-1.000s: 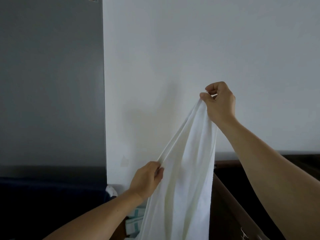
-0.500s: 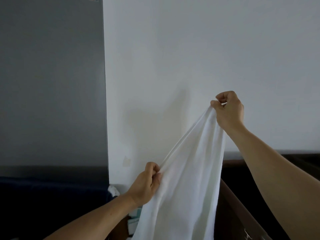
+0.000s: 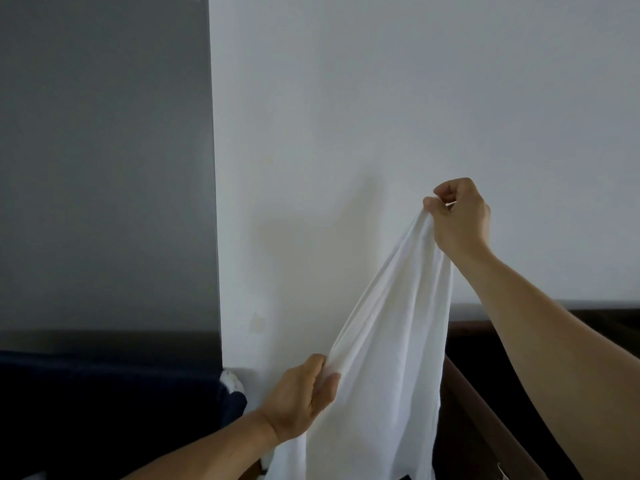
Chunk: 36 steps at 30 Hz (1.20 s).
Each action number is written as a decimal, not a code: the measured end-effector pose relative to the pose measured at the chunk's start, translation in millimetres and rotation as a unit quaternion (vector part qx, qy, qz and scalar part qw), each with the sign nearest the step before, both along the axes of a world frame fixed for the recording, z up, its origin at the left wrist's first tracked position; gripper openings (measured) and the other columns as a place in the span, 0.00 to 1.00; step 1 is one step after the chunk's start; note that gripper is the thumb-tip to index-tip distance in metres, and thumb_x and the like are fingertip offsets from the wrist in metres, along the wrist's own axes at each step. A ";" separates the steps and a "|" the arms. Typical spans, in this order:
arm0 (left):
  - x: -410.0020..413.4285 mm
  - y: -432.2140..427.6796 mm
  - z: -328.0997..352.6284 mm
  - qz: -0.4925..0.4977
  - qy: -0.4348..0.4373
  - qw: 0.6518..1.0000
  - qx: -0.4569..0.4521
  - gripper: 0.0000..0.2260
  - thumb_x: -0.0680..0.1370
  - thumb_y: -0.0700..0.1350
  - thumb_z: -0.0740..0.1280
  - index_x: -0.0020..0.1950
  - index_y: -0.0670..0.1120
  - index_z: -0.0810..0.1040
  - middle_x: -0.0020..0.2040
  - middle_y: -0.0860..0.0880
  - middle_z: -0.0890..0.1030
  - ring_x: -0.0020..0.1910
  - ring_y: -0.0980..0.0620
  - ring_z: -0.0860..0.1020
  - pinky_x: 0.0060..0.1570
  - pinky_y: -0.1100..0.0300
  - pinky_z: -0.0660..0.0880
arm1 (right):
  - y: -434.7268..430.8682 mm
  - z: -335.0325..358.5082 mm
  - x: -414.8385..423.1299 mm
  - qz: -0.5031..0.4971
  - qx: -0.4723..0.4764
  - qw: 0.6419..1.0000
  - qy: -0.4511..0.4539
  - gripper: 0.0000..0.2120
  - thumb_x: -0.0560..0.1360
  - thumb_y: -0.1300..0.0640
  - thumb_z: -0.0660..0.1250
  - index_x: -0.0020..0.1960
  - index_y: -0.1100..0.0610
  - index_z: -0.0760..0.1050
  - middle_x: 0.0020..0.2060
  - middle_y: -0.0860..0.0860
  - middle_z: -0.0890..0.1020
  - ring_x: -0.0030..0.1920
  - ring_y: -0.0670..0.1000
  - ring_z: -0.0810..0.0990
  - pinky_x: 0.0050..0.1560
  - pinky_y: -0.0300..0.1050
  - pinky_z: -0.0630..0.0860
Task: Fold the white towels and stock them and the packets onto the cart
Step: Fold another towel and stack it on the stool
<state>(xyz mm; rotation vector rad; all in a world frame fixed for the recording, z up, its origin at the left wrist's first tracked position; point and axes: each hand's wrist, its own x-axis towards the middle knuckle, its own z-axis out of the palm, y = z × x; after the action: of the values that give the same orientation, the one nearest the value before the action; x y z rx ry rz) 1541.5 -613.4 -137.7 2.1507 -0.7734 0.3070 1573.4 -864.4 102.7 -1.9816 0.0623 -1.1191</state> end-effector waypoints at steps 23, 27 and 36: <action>52.6 -19.6 163.0 0.014 0.096 0.995 0.028 0.16 0.83 0.50 0.61 0.39 0.43 0.75 0.35 0.51 0.74 0.34 0.54 0.71 0.37 0.61 0.68 | 38.4 -33.4 -11.5 0.238 -0.287 0.887 0.274 0.26 0.77 0.56 0.72 0.73 0.54 0.71 0.42 0.45 0.81 0.41 0.42 0.78 0.43 0.27 0.71; 49.8 -25.1 182.2 -0.033 0.041 0.984 0.171 0.14 0.84 0.51 0.58 0.45 0.45 0.76 0.38 0.51 0.74 0.35 0.55 0.70 0.34 0.66 0.65 | 46.5 -46.1 -11.7 0.264 -0.325 0.859 0.295 0.21 0.78 0.56 0.68 0.71 0.50 0.72 0.40 0.49 0.79 0.36 0.43 0.73 0.38 0.30 0.70; 39.5 -14.4 148.4 -0.028 0.136 0.988 0.062 0.15 0.83 0.53 0.60 0.44 0.46 0.77 0.37 0.54 0.74 0.35 0.56 0.70 0.37 0.63 0.68 | 52.1 -67.2 -15.9 0.177 -0.352 0.877 0.276 0.11 0.80 0.51 0.64 0.57 0.54 0.81 0.50 0.49 0.83 0.52 0.50 0.79 0.50 0.41 0.72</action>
<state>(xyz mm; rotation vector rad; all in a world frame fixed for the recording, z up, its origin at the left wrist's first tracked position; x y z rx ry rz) 1581.0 -627.7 10.7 2.2228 -0.7088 -0.0664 1557.5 -812.3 35.5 -2.7637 -0.4548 -0.3063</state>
